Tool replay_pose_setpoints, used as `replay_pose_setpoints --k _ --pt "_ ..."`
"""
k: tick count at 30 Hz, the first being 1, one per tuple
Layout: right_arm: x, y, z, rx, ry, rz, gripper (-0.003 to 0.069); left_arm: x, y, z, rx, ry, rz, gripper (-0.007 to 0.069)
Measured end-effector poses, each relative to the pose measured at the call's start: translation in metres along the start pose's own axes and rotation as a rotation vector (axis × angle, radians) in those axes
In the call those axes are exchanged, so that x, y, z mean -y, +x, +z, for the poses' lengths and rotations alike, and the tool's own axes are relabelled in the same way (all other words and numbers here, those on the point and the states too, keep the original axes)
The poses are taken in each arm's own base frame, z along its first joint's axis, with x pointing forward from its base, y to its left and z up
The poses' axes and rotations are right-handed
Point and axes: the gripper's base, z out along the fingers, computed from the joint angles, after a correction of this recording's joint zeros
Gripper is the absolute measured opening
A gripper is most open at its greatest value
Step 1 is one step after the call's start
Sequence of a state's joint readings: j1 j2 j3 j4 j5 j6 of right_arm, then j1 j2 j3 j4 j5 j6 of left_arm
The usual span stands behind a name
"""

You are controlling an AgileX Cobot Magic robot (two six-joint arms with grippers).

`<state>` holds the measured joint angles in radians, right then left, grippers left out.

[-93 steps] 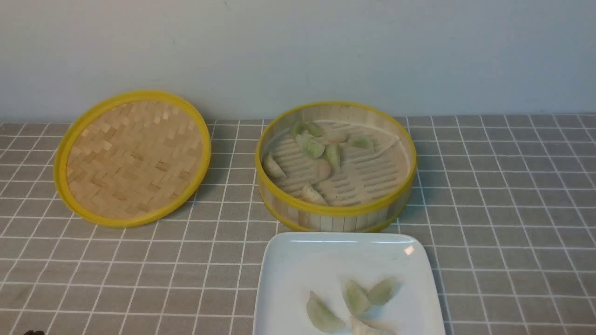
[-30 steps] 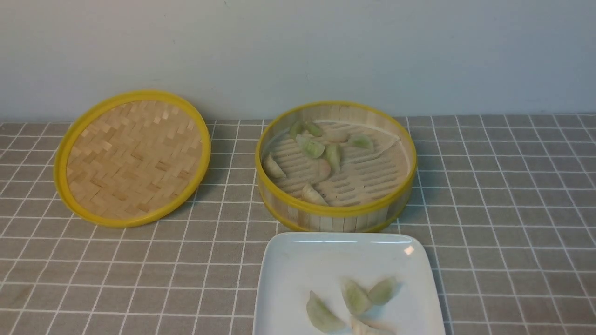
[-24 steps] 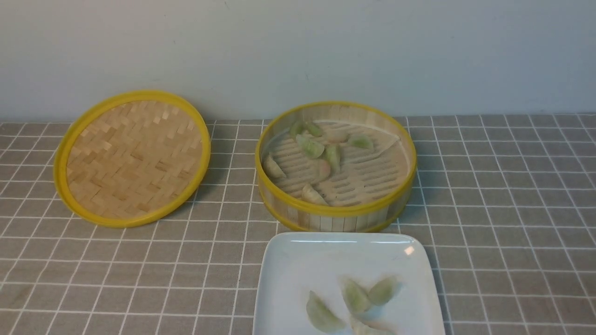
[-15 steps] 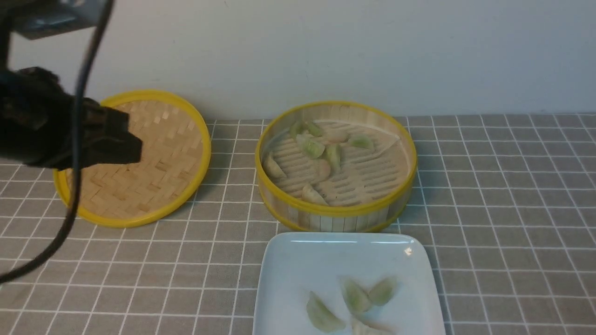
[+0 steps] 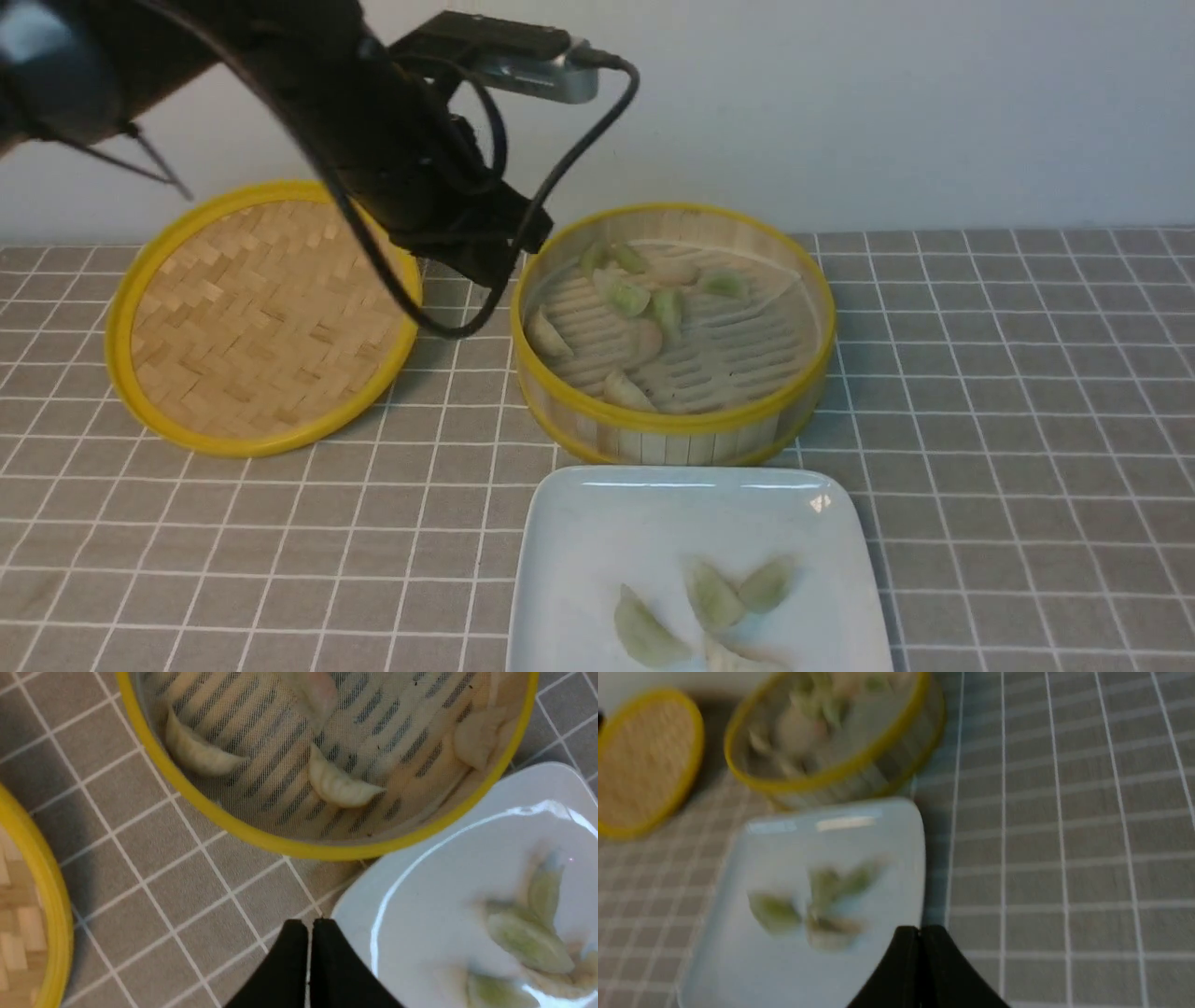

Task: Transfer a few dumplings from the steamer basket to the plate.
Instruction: Use the left arm to grab a dumpling from the steamer

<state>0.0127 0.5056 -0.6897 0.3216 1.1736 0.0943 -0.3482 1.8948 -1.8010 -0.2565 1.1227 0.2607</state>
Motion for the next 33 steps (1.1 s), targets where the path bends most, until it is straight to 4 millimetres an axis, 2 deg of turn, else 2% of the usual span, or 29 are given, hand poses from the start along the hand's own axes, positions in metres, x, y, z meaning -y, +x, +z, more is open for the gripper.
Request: replay_pose_setpoints --k 2,3,4,5,9,11,12,15,20,24,27,31,33 --pt "-0.004 -0.018 0.000 -0.067 0.019 -0.044 -0.0015 -0.004 -0.015 0.019 0.002 -0.003 0.005 -0.0005" --pt "-0.004 -0.019 0.000 -0.070 0.020 -0.047 -0.0015 -0.005 -0.014 0.023 -0.006 -0.001 0.002 -0.0005" --pt "-0.006 -0.029 0.002 -0.089 0.023 -0.060 -0.0015 -0.008 -0.025 0.042 -0.006 -0.002 0.006 -0.0005" --pt "-0.007 -0.032 0.003 -0.097 0.017 -0.061 -0.0015 -0.009 -0.030 0.053 -0.008 -0.002 0.013 -0.0003" --pt "-0.009 -0.033 0.004 -0.113 0.003 -0.065 -0.0015 -0.012 -0.040 0.088 -0.044 -0.037 0.056 0.0015" --pt "-0.010 -0.033 0.003 -0.114 -0.005 -0.064 -0.0015 -0.011 -0.043 0.098 -0.052 -0.058 0.079 0.0041" --pt "-0.010 -0.033 0.003 -0.113 -0.009 -0.064 -0.0015 -0.006 -0.045 0.109 -0.060 -0.069 0.103 0.0082" --pt "-0.011 -0.033 0.002 -0.110 -0.010 -0.065 -0.0015 0.004 -0.046 0.119 -0.068 -0.064 0.124 0.0160" --pt "-0.011 -0.033 0.001 -0.106 -0.012 -0.065 -0.0013 0.024 -0.043 0.136 -0.097 -0.041 0.156 0.0355" --pt "-0.011 -0.033 0.001 -0.106 -0.012 -0.066 -0.0012 0.032 -0.035 0.141 -0.174 -0.024 0.141 0.0477" --pt "-0.011 -0.033 0.001 -0.106 -0.012 -0.066 -0.0012 0.033 -0.034 0.141 -0.185 -0.024 0.128 0.0521" --pt "-0.011 -0.034 0.001 -0.098 -0.013 -0.066 -0.0012 0.033 -0.033 0.146 -0.194 -0.022 0.107 0.0534" --pt "-0.011 -0.034 0.001 -0.097 -0.013 -0.066 -0.0012 0.033 -0.031 0.154 -0.209 -0.016 0.100 0.0534"
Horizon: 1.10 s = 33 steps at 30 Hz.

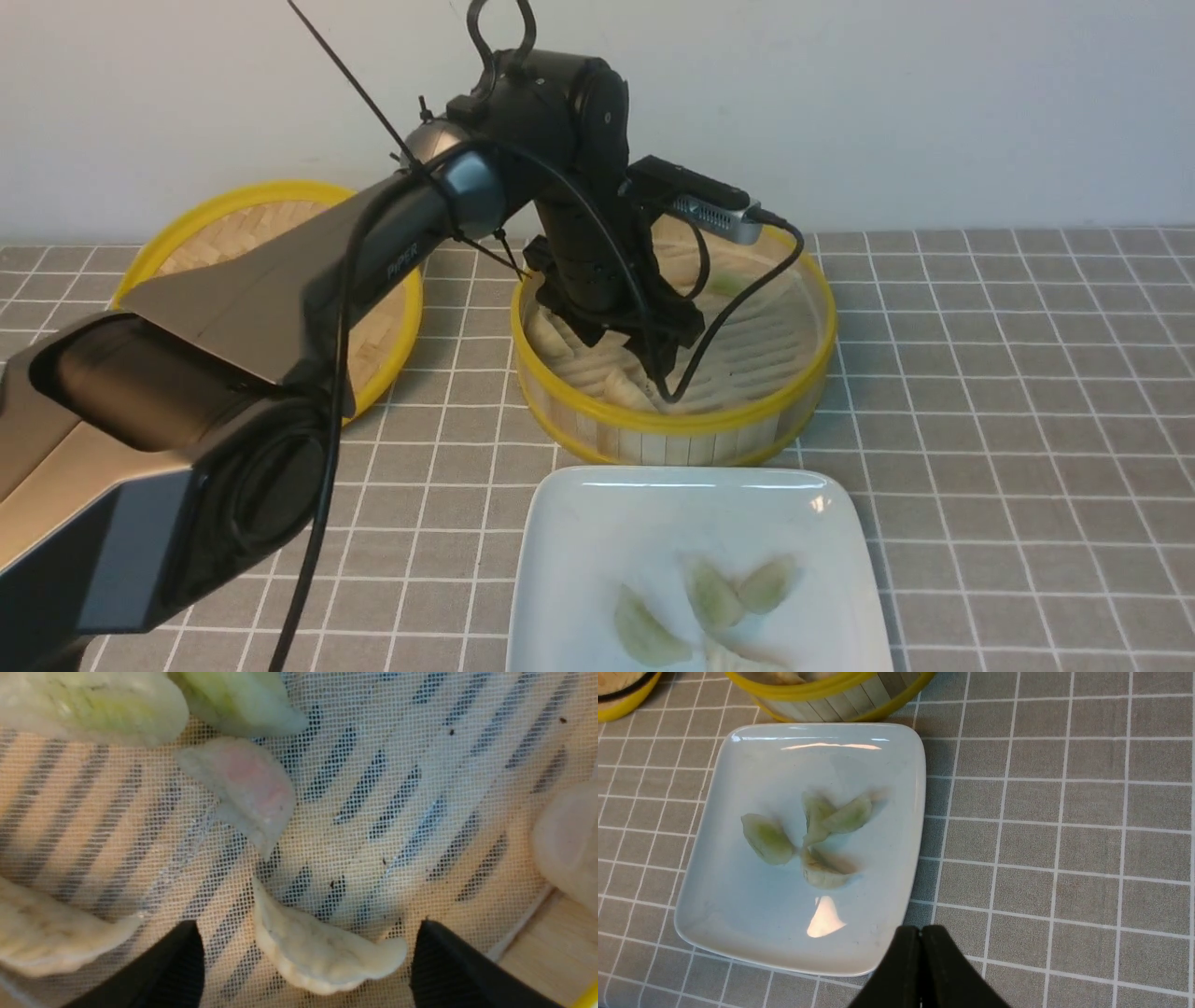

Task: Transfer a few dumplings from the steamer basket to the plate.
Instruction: Use the left arm to grab a dumpling from the steamer, then use the left arm to put the dumpling into the plate

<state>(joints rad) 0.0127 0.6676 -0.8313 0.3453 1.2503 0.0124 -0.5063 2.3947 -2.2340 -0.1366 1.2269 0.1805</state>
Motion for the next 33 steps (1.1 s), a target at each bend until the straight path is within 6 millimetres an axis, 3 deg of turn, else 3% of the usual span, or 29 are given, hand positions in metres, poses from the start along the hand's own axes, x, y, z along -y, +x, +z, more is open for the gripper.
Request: replay_pose_setpoints --k 5,9,12,14,16,21,28,33 --pt "0.000 0.000 0.000 0.001 -0.002 0.001 -0.0011 -0.002 0.004 0.024 -0.044 0.012 -0.011 0.0534" --pt "0.000 0.000 0.000 0.002 -0.002 0.001 -0.0011 -0.002 0.004 0.026 -0.049 0.014 -0.019 0.0505" --pt "0.000 0.000 0.000 0.003 -0.002 0.001 -0.0010 -0.002 0.004 0.026 -0.049 0.016 -0.025 0.0383" --pt "0.000 -0.001 0.000 0.006 -0.002 0.001 -0.0010 -0.001 0.004 0.026 -0.049 0.016 -0.030 0.0240" --pt "0.000 -0.001 0.000 0.006 -0.002 0.001 -0.0010 0.000 0.003 0.025 -0.047 0.017 -0.029 0.0167" --pt "0.000 -0.001 0.000 0.006 -0.002 0.001 -0.0010 0.004 0.001 0.014 -0.025 0.012 -0.018 0.0178" --pt "0.000 -0.001 0.000 0.006 -0.002 0.001 -0.0010 0.016 -0.005 -0.068 0.128 -0.024 0.017 0.0178" --pt "0.000 -0.001 0.000 0.006 -0.002 0.001 -0.0010 0.027 0.010 -0.131 0.213 -0.022 0.015 0.0178"
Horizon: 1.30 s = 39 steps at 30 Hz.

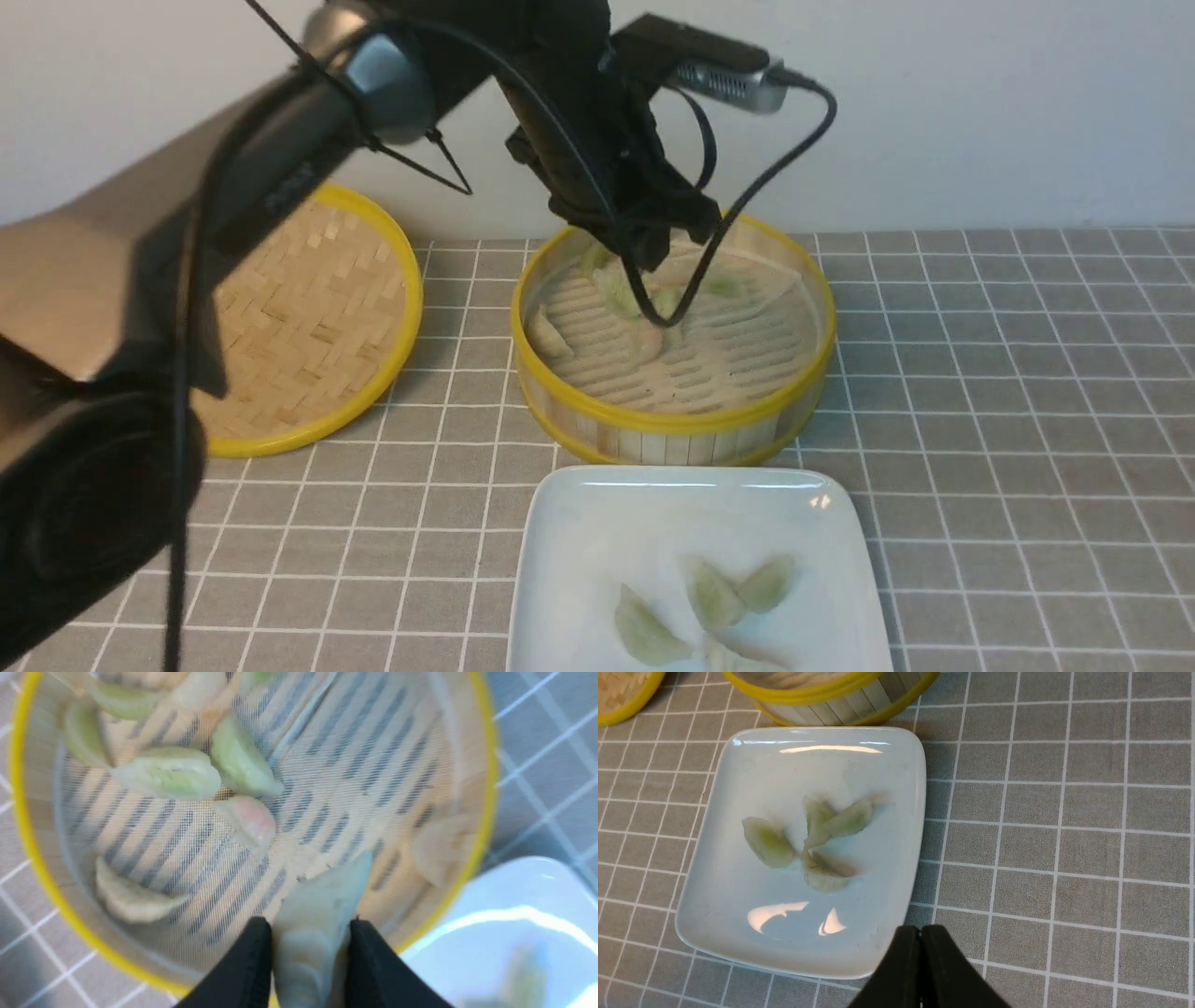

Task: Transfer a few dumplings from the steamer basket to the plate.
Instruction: Use the left arm to put the dumpling into the plate, then use the right arm to grab a dumpling from inside the steamer

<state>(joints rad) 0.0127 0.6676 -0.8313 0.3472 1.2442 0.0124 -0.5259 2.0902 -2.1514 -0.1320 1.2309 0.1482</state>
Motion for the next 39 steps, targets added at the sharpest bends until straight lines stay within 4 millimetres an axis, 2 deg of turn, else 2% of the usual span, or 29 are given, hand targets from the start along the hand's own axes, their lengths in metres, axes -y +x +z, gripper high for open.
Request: replay_pose_setpoints --k 3,6,7,9,13,21,24,25,28,31,34,35,36,39 --pt "0.000 0.000 0.000 0.000 0.000 0.000 -0.0010 0.006 0.020 -0.025 -0.023 0.014 -0.008 0.0178" --pt "0.000 0.000 0.000 0.001 0.000 0.000 -0.0010 0.012 0.049 -0.032 -0.096 0.039 -0.025 0.0178" --pt "0.000 0.000 0.000 0.002 0.000 0.000 -0.0010 0.013 0.053 -0.032 -0.108 0.045 -0.029 0.0178" --pt "0.000 0.000 0.000 0.005 0.000 0.000 -0.0010 0.017 0.075 -0.020 -0.190 0.095 -0.057 0.0178" --pt "0.000 -0.001 0.000 0.008 0.000 -0.003 -0.0010 0.024 0.101 0.011 -0.316 0.184 -0.075 0.0178" --pt "0.000 -0.001 0.000 0.009 0.000 -0.037 -0.0010 0.032 0.118 0.067 -0.465 0.179 0.014 0.0184" --pt "0.000 -0.001 0.000 0.010 0.000 -0.050 -0.0010 0.040 0.121 0.080 -0.493 0.184 0.047 0.0253" --pt "0.000 -0.001 0.000 0.011 0.000 -0.051 -0.0010 0.044 0.121 0.085 -0.490 0.187 0.065 0.0314" --pt "0.000 -0.003 0.002 0.003 0.001 -0.050 -0.0010 0.046 0.121 0.087 -0.488 0.188 0.074 0.0422" --pt "0.000 -0.015 0.007 -0.022 0.004 -0.045 -0.0010 0.045 0.118 0.085 -0.485 0.181 0.083 0.0465" --pt "-0.002 -0.040 0.016 -0.055 0.001 -0.052 -0.0010 0.043 0.108 0.076 -0.446 0.149 0.101 0.0421" --pt "-0.002 -0.042 0.017 -0.057 0.000 -0.055 -0.0010 0.043 0.106 0.074 -0.438 0.144 0.100 0.0406" --pt "-0.004 -0.062 0.026 -0.080 -0.020 -0.057 -0.0010 0.040 0.101 0.062 -0.409 0.104 0.092 0.0325" --pt "-0.007 -0.094 0.046 -0.120 -0.060 -0.064 -0.0010 0.035 0.095 0.029 -0.341 0.021 0.071 0.0129"
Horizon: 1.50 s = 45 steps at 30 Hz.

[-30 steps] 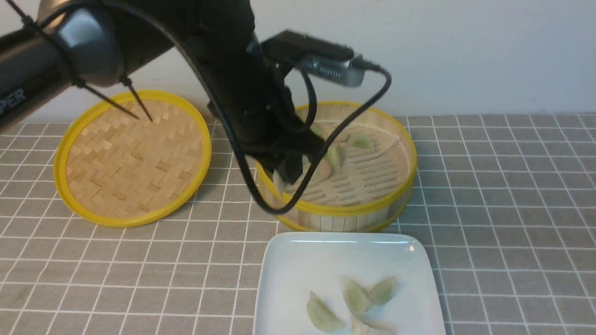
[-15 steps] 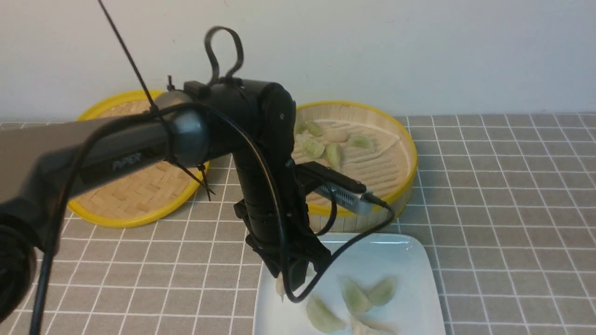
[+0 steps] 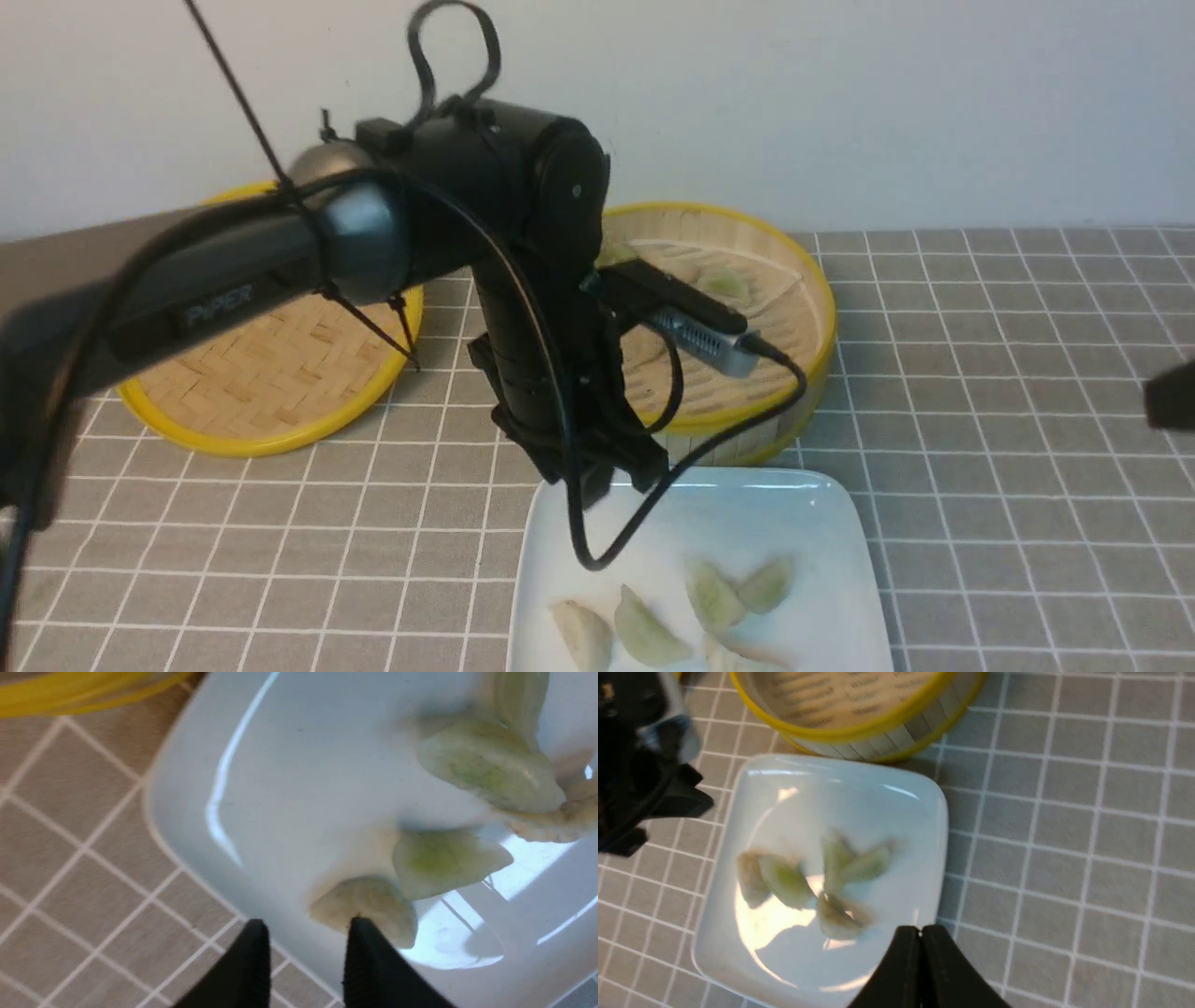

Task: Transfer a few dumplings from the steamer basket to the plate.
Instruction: Use the right arm to grab a dumpling from inside the steamer

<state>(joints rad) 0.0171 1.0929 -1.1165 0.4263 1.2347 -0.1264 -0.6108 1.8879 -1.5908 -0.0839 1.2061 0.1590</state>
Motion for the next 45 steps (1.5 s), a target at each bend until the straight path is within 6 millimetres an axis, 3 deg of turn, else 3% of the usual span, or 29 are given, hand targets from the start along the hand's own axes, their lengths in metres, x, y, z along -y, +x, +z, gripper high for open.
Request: replay_pose_setpoints --k 1,4,8,11,15,16,17,18,22,23,29,33,45 --pt "0.000 -0.002 0.001 -0.003 -0.002 0.001 -0.0010 -0.001 0.001 -0.003 0.006 -0.008 -0.003 0.0116" --pt "-0.001 -0.036 0.025 -0.046 -0.019 -0.024 -0.0010 -0.008 0.018 -0.056 0.122 -0.059 -0.078 0.0012" --pt "-0.017 -0.071 0.059 -0.074 -0.022 -0.111 -0.0010 -0.014 0.058 -0.108 0.229 -0.089 -0.156 -0.0005" --pt "-0.031 -0.094 0.092 -0.071 -0.014 -0.168 -0.0008 -0.010 0.096 -0.133 0.286 -0.100 -0.211 -0.0005" --pt "-0.039 -0.116 0.125 -0.057 0.008 -0.198 0.0008 -0.002 0.128 -0.143 0.312 -0.100 -0.239 -0.0005" --pt "-0.042 -0.128 0.148 -0.048 0.023 -0.218 0.0027 0.002 0.146 -0.146 0.320 -0.099 -0.251 -0.0005" --pt "-0.043 -0.130 0.150 -0.046 0.022 -0.220 0.0031 0.003 0.150 -0.148 0.327 -0.099 -0.252 -0.0005" --pt "-0.047 -0.139 0.172 -0.037 0.025 -0.236 0.0062 0.007 0.164 -0.153 0.348 -0.098 -0.264 -0.0005" --pt "-0.053 -0.152 0.215 -0.045 0.025 -0.262 0.0134 0.014 0.187 -0.164 0.402 -0.097 -0.290 -0.0005" --pt "-0.055 -0.157 0.239 -0.051 0.021 -0.274 0.0181 0.017 0.197 -0.172 0.442 -0.100 -0.298 -0.0005" --pt "-0.059 -0.165 0.307 -0.061 0.010 -0.310 0.0351 0.021 0.219 -0.189 0.528 -0.131 -0.302 -0.0005" --pt "-0.054 -0.163 0.341 -0.087 0.010 -0.310 0.0414 0.022 0.227 -0.195 0.557 -0.150 -0.302 -0.0005" --pt "-0.052 -0.145 0.375 -0.169 -0.015 -0.297 0.0416 0.021 0.230 -0.194 0.555 -0.166 -0.303 -0.0005"
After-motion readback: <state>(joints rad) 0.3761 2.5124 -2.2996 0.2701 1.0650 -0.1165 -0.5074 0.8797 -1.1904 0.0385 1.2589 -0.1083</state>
